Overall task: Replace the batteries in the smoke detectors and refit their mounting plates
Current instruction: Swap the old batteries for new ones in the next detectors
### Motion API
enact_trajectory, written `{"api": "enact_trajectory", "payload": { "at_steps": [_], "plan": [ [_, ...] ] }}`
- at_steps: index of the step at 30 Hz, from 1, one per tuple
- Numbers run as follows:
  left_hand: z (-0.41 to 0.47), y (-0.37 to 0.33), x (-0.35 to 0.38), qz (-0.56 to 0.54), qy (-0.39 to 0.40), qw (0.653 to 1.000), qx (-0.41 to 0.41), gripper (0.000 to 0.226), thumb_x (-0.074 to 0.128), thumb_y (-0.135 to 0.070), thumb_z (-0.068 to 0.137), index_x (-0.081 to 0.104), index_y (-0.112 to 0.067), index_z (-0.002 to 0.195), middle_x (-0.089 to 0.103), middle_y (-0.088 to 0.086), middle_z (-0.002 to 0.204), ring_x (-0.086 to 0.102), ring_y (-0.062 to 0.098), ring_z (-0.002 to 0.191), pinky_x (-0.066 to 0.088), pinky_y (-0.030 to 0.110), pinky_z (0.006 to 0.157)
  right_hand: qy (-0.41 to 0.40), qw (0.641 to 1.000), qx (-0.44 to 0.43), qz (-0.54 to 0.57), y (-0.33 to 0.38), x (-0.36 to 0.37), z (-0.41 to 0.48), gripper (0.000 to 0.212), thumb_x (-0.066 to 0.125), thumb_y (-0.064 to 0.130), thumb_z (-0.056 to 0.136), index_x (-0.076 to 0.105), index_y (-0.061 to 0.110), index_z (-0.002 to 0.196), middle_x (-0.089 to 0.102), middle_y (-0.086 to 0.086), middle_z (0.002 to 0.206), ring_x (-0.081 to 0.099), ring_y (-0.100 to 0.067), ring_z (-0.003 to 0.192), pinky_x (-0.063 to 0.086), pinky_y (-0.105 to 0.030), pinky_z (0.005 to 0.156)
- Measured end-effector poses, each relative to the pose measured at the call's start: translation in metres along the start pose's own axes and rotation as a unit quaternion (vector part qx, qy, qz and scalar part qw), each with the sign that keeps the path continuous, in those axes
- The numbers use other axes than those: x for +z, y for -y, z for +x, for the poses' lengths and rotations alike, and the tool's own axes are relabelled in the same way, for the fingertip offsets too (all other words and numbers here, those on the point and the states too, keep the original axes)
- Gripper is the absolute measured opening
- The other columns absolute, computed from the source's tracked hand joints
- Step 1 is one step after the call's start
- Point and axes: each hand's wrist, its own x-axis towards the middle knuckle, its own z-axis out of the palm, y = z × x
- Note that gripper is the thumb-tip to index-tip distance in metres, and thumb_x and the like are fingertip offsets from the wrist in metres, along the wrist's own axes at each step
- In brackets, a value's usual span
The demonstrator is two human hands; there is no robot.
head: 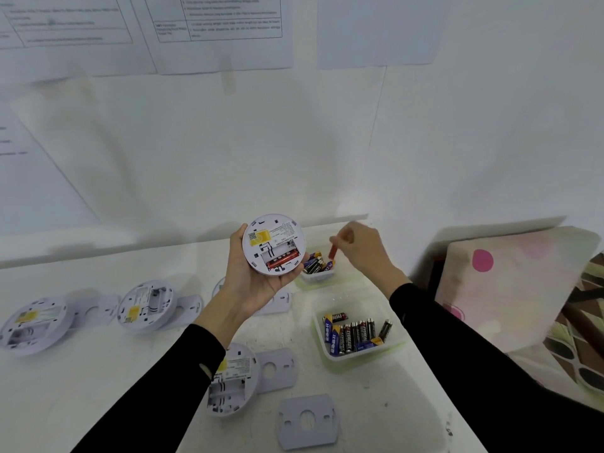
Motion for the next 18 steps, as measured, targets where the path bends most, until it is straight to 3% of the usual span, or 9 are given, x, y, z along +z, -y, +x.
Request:
{"api": "enact_trajectory", "payload": {
  "at_steps": [2,5,10,13,16,18],
  "plan": [
    [0.001,0.000,-0.001,-0.001,-0.004,1.000,0.005,0.064,0.039,-0.058,0.095,0.060,-0.008,0.129,0.064,0.022,0.125,0.066,0.042,0.097,0.061,0.040,0.074,-0.100,0.982,-0.069,0.143,0.022,-0.009,-0.023,0.012,0.067,0.021,0.090,0.060,0.013,0.084,0.071,0.006,0.073,0.063,-0.008,0.072,0.046,-0.019,0.066],
    [0.002,0.001,0.000,0.001,-0.011,1.000,0.015,0.061,0.038,-0.057,0.096,0.062,-0.010,0.126,0.067,0.020,0.121,0.068,0.041,0.095,0.059,0.041,0.079,-0.129,0.948,-0.182,0.226,0.053,-0.013,-0.062,0.006,0.069,0.015,0.089,0.065,0.011,0.091,0.073,0.003,0.084,0.067,-0.005,0.083,0.050,-0.016,0.075],
    [0.002,0.006,0.002,0.016,-0.011,0.999,0.036,0.061,0.035,-0.057,0.097,0.064,-0.009,0.123,0.069,0.015,0.113,0.068,0.026,0.096,0.057,0.039,0.082,-0.173,0.902,-0.372,0.137,0.061,0.012,-0.089,0.014,0.075,0.004,0.082,0.069,-0.002,0.093,0.070,-0.009,0.093,0.068,-0.014,0.091,0.055,-0.024,0.083],
    [0.001,0.007,0.004,0.016,-0.019,0.999,0.029,0.065,0.035,-0.059,0.096,0.062,-0.008,0.126,0.067,0.018,0.121,0.065,0.028,0.103,0.060,0.039,0.082,-0.179,0.887,-0.418,0.079,0.059,0.024,-0.086,0.013,0.074,0.008,0.085,0.070,-0.002,0.093,0.071,-0.010,0.095,0.068,-0.020,0.095,0.056,-0.034,0.082],
    [0.002,0.006,0.003,0.014,-0.037,0.999,0.024,0.069,0.035,-0.061,0.096,0.070,-0.006,0.118,0.068,0.019,0.119,0.066,0.028,0.101,0.061,0.034,0.071,-0.197,0.870,-0.452,0.015,0.054,0.033,-0.086,0.011,0.073,0.011,0.087,0.072,0.001,0.091,0.072,-0.008,0.095,0.068,-0.019,0.093,0.055,-0.035,0.080],
    [0.003,0.008,0.001,0.020,-0.040,0.999,0.021,0.070,0.037,-0.062,0.095,0.077,-0.007,0.107,0.070,0.017,0.114,0.068,0.027,0.100,0.058,0.032,0.082,-0.211,0.857,-0.469,0.002,0.056,0.037,-0.089,0.009,0.073,0.011,0.086,0.072,0.003,0.088,0.072,-0.007,0.093,0.067,-0.018,0.092,0.054,-0.034,0.080]
  ]
}}
